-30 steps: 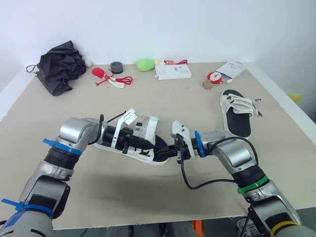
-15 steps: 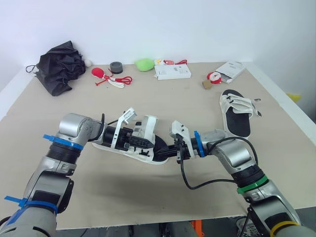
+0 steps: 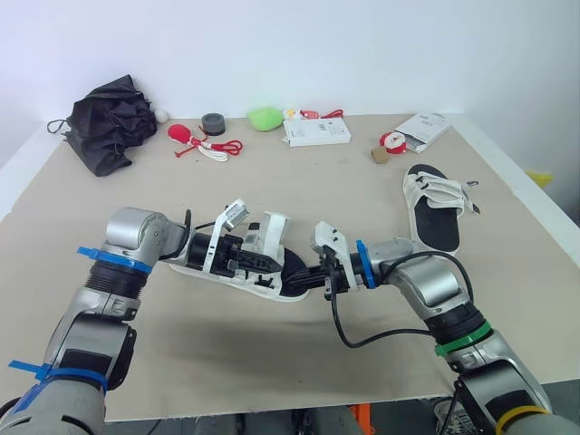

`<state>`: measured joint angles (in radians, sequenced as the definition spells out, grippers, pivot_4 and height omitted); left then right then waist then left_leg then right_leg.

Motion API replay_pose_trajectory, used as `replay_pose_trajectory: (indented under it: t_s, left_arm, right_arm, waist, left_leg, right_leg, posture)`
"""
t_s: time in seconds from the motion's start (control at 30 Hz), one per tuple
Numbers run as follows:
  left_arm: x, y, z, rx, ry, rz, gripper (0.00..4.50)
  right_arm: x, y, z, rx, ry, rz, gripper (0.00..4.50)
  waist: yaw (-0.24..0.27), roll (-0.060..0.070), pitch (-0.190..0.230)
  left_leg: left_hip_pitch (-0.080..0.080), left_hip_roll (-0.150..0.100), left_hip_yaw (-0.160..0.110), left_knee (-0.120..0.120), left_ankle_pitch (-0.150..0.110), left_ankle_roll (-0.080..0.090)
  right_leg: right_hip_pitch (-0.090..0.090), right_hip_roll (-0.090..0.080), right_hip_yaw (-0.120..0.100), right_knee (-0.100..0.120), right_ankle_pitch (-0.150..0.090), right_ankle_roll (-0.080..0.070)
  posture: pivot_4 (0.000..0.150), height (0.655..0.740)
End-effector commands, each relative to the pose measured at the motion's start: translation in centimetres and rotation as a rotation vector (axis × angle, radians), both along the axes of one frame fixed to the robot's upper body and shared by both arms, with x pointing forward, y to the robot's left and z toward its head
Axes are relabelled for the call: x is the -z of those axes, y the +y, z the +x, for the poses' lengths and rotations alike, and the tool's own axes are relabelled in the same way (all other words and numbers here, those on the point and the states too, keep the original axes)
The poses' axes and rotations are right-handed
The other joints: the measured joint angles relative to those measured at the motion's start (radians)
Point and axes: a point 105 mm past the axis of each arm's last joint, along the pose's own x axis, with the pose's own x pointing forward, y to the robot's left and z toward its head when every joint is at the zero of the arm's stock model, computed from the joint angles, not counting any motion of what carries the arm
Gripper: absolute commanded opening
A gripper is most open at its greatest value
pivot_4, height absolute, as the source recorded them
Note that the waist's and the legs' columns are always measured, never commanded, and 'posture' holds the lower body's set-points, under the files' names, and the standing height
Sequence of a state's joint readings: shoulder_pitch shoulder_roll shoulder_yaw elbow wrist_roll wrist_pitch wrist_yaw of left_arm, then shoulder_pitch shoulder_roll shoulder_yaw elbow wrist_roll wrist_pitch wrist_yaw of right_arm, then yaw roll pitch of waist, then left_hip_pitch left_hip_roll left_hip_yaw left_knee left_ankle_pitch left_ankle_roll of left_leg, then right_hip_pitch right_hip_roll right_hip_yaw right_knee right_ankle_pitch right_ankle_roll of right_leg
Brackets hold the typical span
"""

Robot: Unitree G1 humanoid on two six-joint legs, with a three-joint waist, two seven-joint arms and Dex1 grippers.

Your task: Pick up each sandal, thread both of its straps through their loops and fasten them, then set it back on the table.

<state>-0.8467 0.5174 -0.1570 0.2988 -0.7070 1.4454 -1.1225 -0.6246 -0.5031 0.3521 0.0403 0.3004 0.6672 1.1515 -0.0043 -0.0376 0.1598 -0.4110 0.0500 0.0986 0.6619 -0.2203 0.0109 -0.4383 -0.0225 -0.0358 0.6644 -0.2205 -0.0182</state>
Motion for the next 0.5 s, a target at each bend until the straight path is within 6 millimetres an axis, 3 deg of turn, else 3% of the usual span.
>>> replay_pose_trajectory:
  t_s: [0.03, 0.3, 0.5]
  left_arm:
    - [0.0, 0.5, 0.1, -0.033, 0.053, -0.005, 0.02]
    - [0.9, 0.6, -0.9, 0.009, 0.043, 0.033, 0.02]
    - [0.0, -0.1, -1.1, 0.032, 0.017, 0.005, 0.02]
  right_arm:
    - [0.9, -0.6, 0.1, 0.034, 0.019, -0.035, 0.0]
    - [1.0, -0.6, 0.1, 0.033, 0.019, -0.036, 0.0]
    - [1.0, -0.6, 0.1, 0.031, 0.019, -0.039, 0.0]
  waist:
    - [-0.001, 0.0, 0.0]
    - [-0.004, 0.0, 0.0]
    - [-0.004, 0.0, 0.0]
  left_leg:
    - [0.0, 0.0, 0.0, 0.0, 0.0, 0.0]
    - [0.0, 0.0, 0.0, 0.0, 0.0, 0.0]
    - [0.0, 0.0, 0.0, -0.001, 0.0, 0.0]
  right_leg:
    - [0.0, 0.0, 0.0, 0.0, 0.0, 0.0]
    - [0.0, -0.001, 0.0, 0.0, 0.0, 0.0]
    - [0.0, -0.001, 0.0, 0.0, 0.0, 0.0]
  posture:
    - [0.15, 0.74]
    - [0.15, 0.74]
    - [0.15, 0.74]
